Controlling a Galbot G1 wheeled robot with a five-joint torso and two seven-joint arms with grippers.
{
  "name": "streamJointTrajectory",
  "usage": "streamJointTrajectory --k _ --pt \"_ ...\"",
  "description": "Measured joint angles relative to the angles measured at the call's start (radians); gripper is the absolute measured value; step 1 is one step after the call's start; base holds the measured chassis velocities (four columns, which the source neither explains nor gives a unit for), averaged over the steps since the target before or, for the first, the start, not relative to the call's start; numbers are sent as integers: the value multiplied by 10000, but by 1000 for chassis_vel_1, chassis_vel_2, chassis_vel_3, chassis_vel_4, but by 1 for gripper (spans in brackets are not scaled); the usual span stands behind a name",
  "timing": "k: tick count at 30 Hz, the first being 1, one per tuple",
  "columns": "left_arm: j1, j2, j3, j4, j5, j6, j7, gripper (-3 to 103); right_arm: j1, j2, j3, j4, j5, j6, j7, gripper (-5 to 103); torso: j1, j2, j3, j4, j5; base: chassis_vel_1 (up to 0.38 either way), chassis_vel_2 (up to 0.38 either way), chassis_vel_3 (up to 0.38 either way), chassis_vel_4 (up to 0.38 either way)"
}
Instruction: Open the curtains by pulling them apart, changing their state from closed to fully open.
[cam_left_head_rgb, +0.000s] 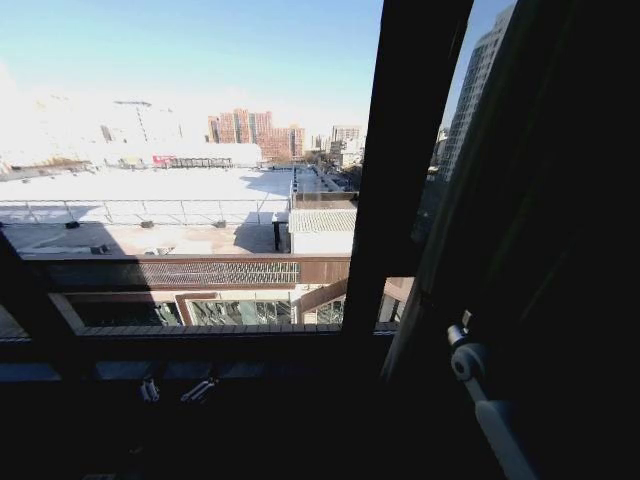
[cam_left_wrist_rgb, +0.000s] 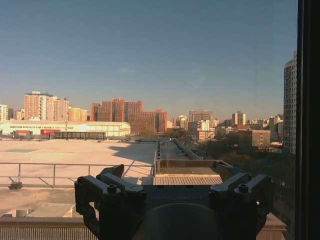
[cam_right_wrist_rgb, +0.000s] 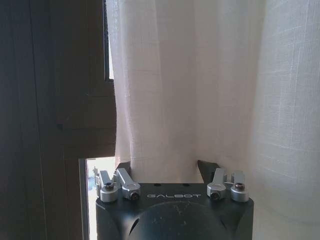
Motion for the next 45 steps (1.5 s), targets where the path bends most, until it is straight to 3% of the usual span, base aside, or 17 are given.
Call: streamJointTrajectory --k 4,11,13,16,20,31,37,45 --pt "2 -4 45 0 0 1 0 100 -28 -53 0 110 -2 8 29 61 0 0 -1 -1 0 0 0 0 0" --pt "6 -3 54 0 -1 2 0 100 -128 -148 52 255 15 34 84 28 0 0 -1 -1 1 0 0 0 0" --pt "3 -3 50 0 -2 1 0 100 -128 -152 55 261 16 36 87 28 0 0 -1 -1 1 0 0 0 0" --pt "-11 -36 48 0 -7 1 0 100 -128 -196 64 312 36 41 118 13 0 0 0 -1 1 0 0 0 0" --pt "-25 -76 62 0 -7 1 5 100 -155 -260 68 401 60 41 244 1 0 0 0 0 2 0 0 0 0" --pt "-63 -75 31 0 -23 -35 9 100 -249 -304 548 259 210 47 654 0 0 0 -1 1 0 0 0 0 0" --pt "-127 -67 67 0 -60 -39 27 100 -200 -368 1435 -508 328 -136 1317 0 0 0 0 0 2 0 0 0 0" --pt "-316 -132 176 0 -124 -70 49 100 529 -1017 2898 -2534 341 -278 2433 0 0 1 -1 3 -2 0 0 0 0"
